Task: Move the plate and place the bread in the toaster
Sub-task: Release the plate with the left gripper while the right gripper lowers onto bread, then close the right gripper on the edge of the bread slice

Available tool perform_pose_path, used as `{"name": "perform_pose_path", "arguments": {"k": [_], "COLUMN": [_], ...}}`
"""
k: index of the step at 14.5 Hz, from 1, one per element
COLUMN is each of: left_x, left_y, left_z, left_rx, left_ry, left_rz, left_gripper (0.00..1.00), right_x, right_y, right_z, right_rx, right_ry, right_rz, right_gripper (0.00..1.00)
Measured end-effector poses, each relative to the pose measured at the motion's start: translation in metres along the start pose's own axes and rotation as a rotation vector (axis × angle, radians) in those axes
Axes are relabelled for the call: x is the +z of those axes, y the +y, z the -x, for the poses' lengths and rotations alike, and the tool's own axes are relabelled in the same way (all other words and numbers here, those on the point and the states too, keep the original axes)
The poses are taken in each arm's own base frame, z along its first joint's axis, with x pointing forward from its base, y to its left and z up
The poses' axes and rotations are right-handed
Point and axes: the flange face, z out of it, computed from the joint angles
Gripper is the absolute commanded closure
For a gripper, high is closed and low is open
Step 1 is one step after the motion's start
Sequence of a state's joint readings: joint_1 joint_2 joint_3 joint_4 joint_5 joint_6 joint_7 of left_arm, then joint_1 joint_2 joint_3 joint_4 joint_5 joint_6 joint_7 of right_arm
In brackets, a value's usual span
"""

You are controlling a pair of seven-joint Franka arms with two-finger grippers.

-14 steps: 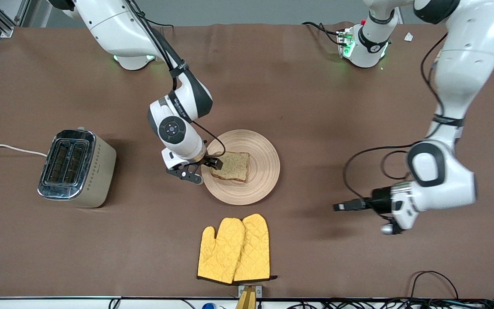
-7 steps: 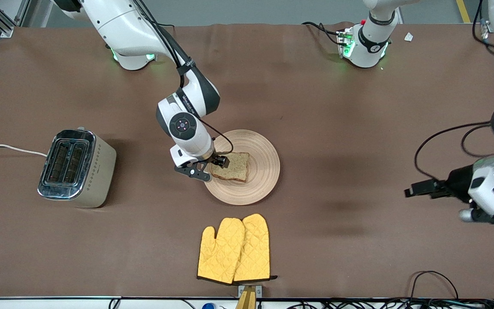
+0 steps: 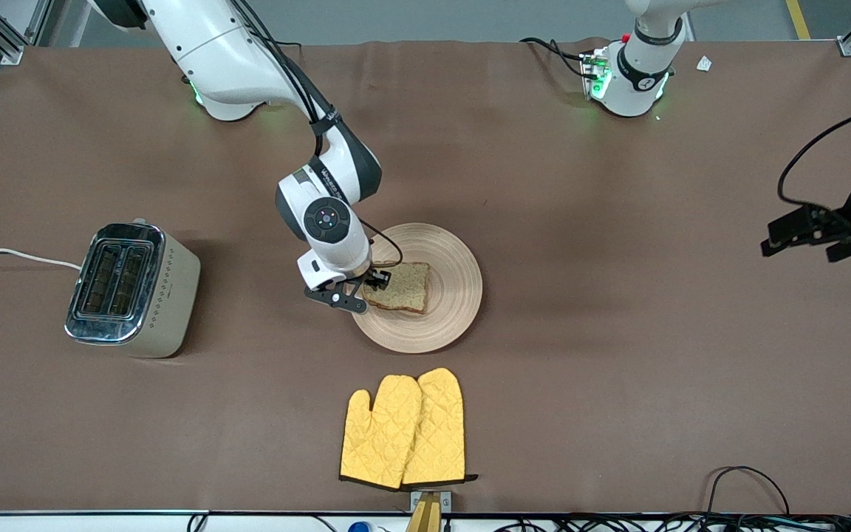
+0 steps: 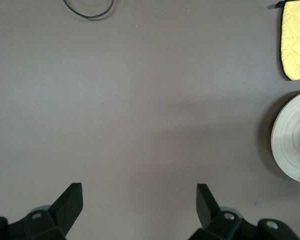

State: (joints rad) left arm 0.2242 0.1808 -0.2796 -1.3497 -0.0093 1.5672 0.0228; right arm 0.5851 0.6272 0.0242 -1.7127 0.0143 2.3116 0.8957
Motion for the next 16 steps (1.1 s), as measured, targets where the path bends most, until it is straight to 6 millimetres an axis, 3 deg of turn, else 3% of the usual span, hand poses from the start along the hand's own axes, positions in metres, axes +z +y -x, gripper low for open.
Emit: {"name": "perform_pose_path", "arguments": {"k": [4,8,11,16], "left_x": [-0.031,-0.031,-0.026,-0.025], "left_y": [-0.003,0.002,0.012,0.011], "left_z": [0.037,0.065,0.07,0.07], "left_rx": [-0.027,-0.029,-0.013,-0.014], "left_ry": [-0.016,-0.061,-0.075,-0.073], "left_rz": [-0.042,-0.05,-0.051,-0.051], "left_gripper": [0.0,0.0,0.0,0.0], "right_x": [0.001,0.001,0.001,0.001], "right_y": [-0.002,-0.005,-0.009,-0.01], "right_z": [0.001,0.005,0.01,0.011], "right_rx": [0.009,0.021,0.029,0.029], "right_ry": [0.004,0.006,0.007,0.015], "right_rz": [-0.002,-0.001,0.0,0.002], "right_gripper": [0.41,0.45,0.49,0.54]}}
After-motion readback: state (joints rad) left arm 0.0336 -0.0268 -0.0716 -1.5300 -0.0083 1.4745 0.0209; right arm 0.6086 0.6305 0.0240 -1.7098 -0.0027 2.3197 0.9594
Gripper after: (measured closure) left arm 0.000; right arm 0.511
